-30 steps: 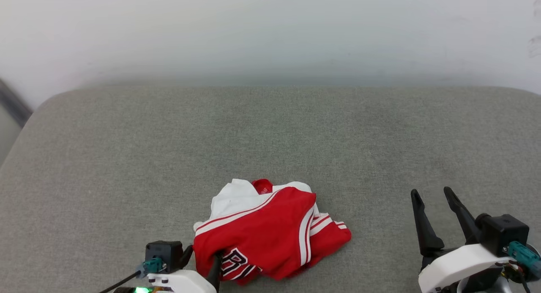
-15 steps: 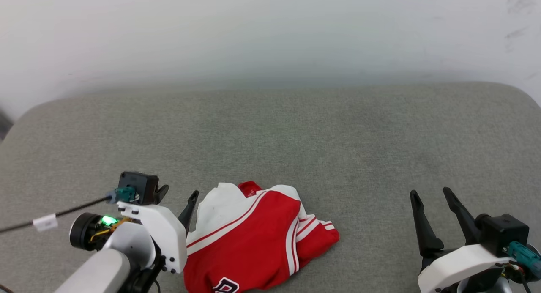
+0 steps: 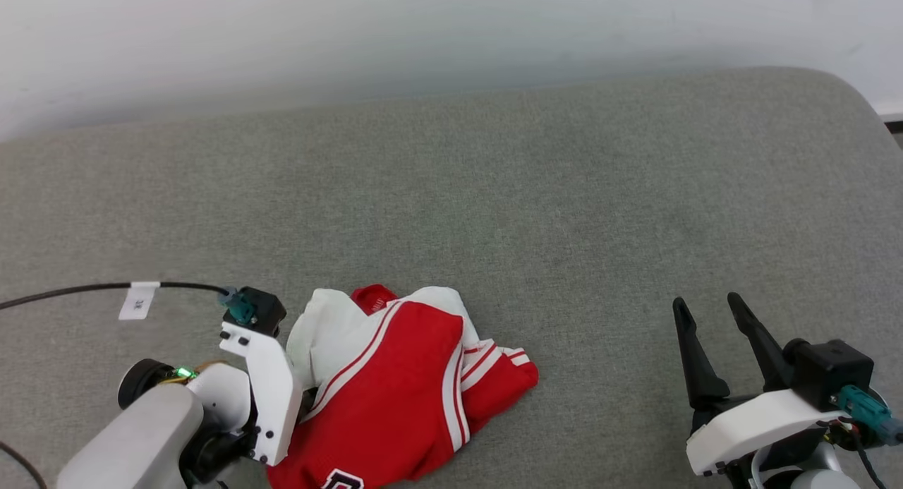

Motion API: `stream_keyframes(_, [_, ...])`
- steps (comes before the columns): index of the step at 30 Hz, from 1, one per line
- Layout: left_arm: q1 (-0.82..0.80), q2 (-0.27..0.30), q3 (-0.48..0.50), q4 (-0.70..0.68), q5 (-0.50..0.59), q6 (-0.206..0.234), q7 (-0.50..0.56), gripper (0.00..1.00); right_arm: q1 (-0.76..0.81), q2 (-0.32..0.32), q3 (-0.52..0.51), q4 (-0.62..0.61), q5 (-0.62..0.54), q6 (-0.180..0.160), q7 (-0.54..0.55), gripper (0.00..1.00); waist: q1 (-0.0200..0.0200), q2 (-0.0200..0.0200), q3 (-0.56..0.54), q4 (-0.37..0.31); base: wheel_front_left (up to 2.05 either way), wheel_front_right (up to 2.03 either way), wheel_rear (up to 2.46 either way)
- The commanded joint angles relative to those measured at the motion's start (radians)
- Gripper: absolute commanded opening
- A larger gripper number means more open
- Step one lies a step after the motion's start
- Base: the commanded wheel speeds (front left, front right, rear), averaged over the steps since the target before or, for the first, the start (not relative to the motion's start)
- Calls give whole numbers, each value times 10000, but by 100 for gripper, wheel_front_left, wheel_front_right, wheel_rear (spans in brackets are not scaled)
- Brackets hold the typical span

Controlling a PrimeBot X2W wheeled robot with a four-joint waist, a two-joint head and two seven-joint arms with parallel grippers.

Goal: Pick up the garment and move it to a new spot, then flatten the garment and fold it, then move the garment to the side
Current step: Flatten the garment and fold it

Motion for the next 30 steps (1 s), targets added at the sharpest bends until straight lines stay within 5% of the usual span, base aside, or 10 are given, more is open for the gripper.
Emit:
stream_keyframes(1, [-77,-91,-196,231,36,-95,305,100,-163,14,35,63,31,-3,-78,100,-1,-1,150,-117,0,0,0])
stream_keyframes(3, [-45,-248,-428,575,-47,-137,724,44,-230,14,65,152,50,-3,-139,100,-1,-1,206,-154,0,0,0])
stream_keyframes(4, [-63,-292,-515,728,-9,-116,844,27,-264,12,79,198,59,-3,-152,100,-1,-1,222,-171,0,0,0])
stream_keyframes(5, [-57,-349,-567,876,-25,-71,940,0,-305,14,99,234,67,-3,-164,100,-1,-1,231,-184,0,0,0])
stream_keyframes(15, [-627,-322,154,239,876,982,-1223,0,-117,17,-70,431,18,-3,-165,100,-1,-1,-100,299,0,0,0])
stream_keyframes(22, [422,217,1511,-1271,751,2761,-2728,0,-37,12,-134,251,16,-3,-63,100,-1,-1,-235,832,0,0,0])
stream_keyframes(30, [3164,182,2699,-1745,-525,4148,-3411,0,6,12,-161,165,30,-3,9,100,-1,-1,-223,983,0,0,0])
